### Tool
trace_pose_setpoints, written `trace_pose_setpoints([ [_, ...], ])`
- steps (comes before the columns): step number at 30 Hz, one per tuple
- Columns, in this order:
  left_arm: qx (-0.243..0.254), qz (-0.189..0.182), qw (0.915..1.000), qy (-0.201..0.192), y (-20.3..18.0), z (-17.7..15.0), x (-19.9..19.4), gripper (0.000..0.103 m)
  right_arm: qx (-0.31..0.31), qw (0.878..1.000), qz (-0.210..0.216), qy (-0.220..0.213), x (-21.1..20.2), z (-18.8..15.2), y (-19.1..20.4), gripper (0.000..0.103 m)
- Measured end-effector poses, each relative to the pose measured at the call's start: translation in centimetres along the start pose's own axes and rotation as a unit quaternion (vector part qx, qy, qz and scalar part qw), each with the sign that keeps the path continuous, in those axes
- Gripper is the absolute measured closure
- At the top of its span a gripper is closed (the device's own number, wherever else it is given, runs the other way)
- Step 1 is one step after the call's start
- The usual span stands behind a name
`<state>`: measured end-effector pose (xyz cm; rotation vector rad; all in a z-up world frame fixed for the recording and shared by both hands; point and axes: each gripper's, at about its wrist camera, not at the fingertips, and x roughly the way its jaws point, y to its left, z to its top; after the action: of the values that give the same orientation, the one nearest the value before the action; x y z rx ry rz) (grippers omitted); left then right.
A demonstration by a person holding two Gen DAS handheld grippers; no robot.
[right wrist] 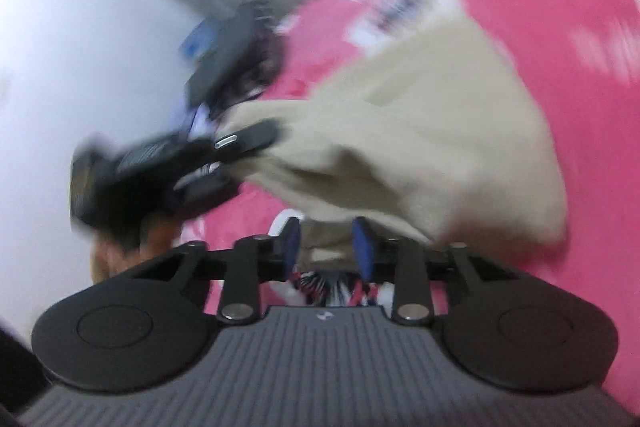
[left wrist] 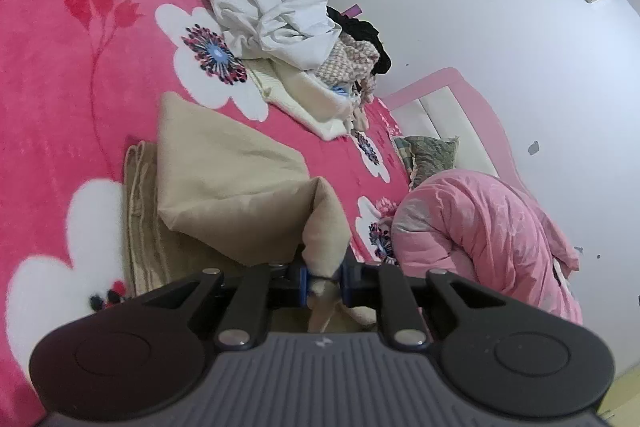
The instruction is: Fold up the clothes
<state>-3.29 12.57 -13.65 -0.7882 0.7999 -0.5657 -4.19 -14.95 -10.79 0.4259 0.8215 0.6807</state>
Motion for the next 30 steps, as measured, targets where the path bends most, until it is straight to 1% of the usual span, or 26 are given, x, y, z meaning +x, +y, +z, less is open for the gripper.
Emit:
trace_pose_setpoints([
  [2, 0.005, -0.001, 1.0, -0.001, -0.3, 0.2, 0.1, 0.088, -0.09, 0.996, -0.006, -0.017, -0.5, 0.0, 2.3, 0.084],
  [3, 0.008, 0.0, 1.0, -0.001, -0.4, 0.3, 0.1, 0.088, -0.121, 0.992, -0.019, -0.022, -0.5, -0.3, 2.6, 0.085],
  [5, 0.013, -0.002, 0.9999, -0.002, -0.7, 0.3, 0.1, 0.088, -0.178, 0.982, -0.061, -0.022, 0.3, -0.5, 3.3, 0.086],
  [9, 0.023, -0.004, 0.9997, 0.0, -1.1, 0.2, 0.0, 0.088, -0.228, 0.967, -0.112, 0.009, 2.4, -2.1, 1.9, 0.091],
  [10, 0.028, -0.002, 0.9996, 0.0, -1.2, 0.1, 0.0, 0.088, -0.244, 0.961, -0.126, 0.013, 2.7, -2.4, 1.7, 0.092],
  [12, 0.037, 0.0, 0.9993, 0.0, -1.3, -0.1, -0.1, 0.089, -0.283, 0.946, -0.157, 0.01, 3.6, -2.7, 1.9, 0.094],
  [13, 0.038, -0.003, 0.9993, 0.0, -1.3, -0.1, -0.2, 0.089, -0.302, 0.938, -0.17, 0.004, 3.9, -2.8, 2.1, 0.094],
  [14, 0.04, -0.006, 0.9992, 0.0, -1.3, -0.2, -0.3, 0.089, -0.325, 0.927, -0.186, -0.002, 4.1, -3.0, 2.5, 0.097],
  [15, 0.044, -0.007, 0.999, 0.0, -1.4, -0.3, -0.4, 0.089, -0.356, 0.911, -0.206, -0.008, 4.3, -3.4, 3.0, 0.098],
  [16, 0.051, -0.004, 0.9987, 0.002, -1.4, -0.4, -0.4, 0.089, -0.388, 0.893, -0.228, -0.014, 4.5, -4.0, 3.4, 0.098],
  [18, 0.058, 0.004, 0.9983, 0.008, -1.1, -0.8, -0.2, 0.089, -0.458, 0.846, -0.273, -0.019, 5.3, -5.6, 4.1, 0.098],
  [20, 0.064, 0.023, 0.9976, 0.016, -0.4, -1.5, 0.0, 0.089, -0.528, 0.79, -0.311, -0.014, 6.6, -7.8, 3.9, 0.098],
  [22, 0.075, 0.049, 0.9956, 0.026, 0.5, -2.4, 0.3, 0.089, -0.595, 0.726, -0.344, -0.004, 8.2, -10.1, 3.4, 0.098],
  [23, 0.08, 0.063, 0.9942, 0.033, 1.0, -2.8, 0.5, 0.089, -0.622, 0.697, -0.356, 0.001, 8.8, -11.2, 3.1, 0.098],
  [26, 0.086, 0.081, 0.992, 0.044, 2.3, -3.9, 1.0, 0.088, -0.67, 0.645, -0.367, 0.013, 9.6, -13.3, 2.2, 0.097],
  [27, 0.089, 0.084, 0.9914, 0.045, 2.6, -4.2, 1.0, 0.088, -0.681, 0.634, -0.366, 0.014, 9.4, -13.7, 2.0, 0.097],
  [30, 0.105, 0.088, 0.9898, 0.04, 2.6, -4.6, 1.0, 0.088, -0.709, 0.609, -0.354, 0.018, 7.9, -14.5, 1.8, 0.097],
])
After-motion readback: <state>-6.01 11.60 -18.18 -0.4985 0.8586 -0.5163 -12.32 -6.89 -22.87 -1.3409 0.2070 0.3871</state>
